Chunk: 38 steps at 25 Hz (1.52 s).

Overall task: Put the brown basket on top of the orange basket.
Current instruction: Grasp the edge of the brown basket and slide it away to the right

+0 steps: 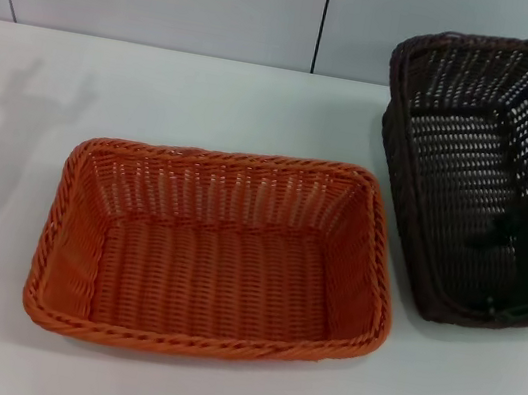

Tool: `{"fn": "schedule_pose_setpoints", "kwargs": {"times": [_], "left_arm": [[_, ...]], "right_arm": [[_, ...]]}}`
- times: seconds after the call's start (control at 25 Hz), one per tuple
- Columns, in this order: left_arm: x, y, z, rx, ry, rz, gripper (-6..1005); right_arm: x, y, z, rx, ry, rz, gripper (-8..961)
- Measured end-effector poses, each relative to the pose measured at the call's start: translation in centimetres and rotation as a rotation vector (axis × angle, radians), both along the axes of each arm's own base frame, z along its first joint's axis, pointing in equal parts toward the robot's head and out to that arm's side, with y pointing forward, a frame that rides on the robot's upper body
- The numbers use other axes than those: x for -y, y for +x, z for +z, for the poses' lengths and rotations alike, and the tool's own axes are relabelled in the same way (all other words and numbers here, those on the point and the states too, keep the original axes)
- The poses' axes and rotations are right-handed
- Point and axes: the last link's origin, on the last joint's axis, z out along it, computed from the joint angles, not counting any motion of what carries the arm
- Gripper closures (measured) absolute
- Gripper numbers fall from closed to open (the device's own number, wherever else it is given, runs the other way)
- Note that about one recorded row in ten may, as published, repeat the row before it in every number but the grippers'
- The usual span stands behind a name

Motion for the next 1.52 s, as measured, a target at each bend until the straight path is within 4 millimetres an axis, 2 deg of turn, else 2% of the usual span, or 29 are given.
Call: {"fn": "schedule_pose_setpoints", "kwargs": {"times": [0.16, 0.44, 0.88, 1.0, 1.12, 1.36, 1.52], "left_arm": [[0.0, -0.1, 0.0, -0.002, -0.001, 0.003, 166], [-0.1, 0.0, 0.1, -0.006, -0.001, 0.004, 166], [-0.4, 0.2, 0.2, -0.009, -0.001, 0.002, 166], [-0.5, 0.3, 0.2, -0.009, 0.001, 0.000, 166], [-0.5, 0.3, 0.2, -0.006, 0.004, 0.000, 166], [-0.4, -0.3, 0.8, 0.029, 0.033, 0.024, 165], [-0.3, -0.3, 0.9, 0.028, 0.034, 0.025, 166]], "right_arm": [[-0.3, -0.2, 0.5, -0.003, 0.027, 0.010, 253], [-0.4, -1.1, 2.8, -0.013, 0.115, 0.051, 254], [2.0, -2.7, 4.5, 0.000, 0.111, 0.121, 252], [2.2, -2.2, 4.1, 0.009, 0.088, 0.100, 252], [2.3, -1.1, 2.6, 0.025, 0.018, 0.058, 253], [2.5, -0.9, 1.0, 0.052, -0.054, 0.055, 253], [2.0, 0.1, 0.1, 0.096, -0.061, 0.025, 252]]}}
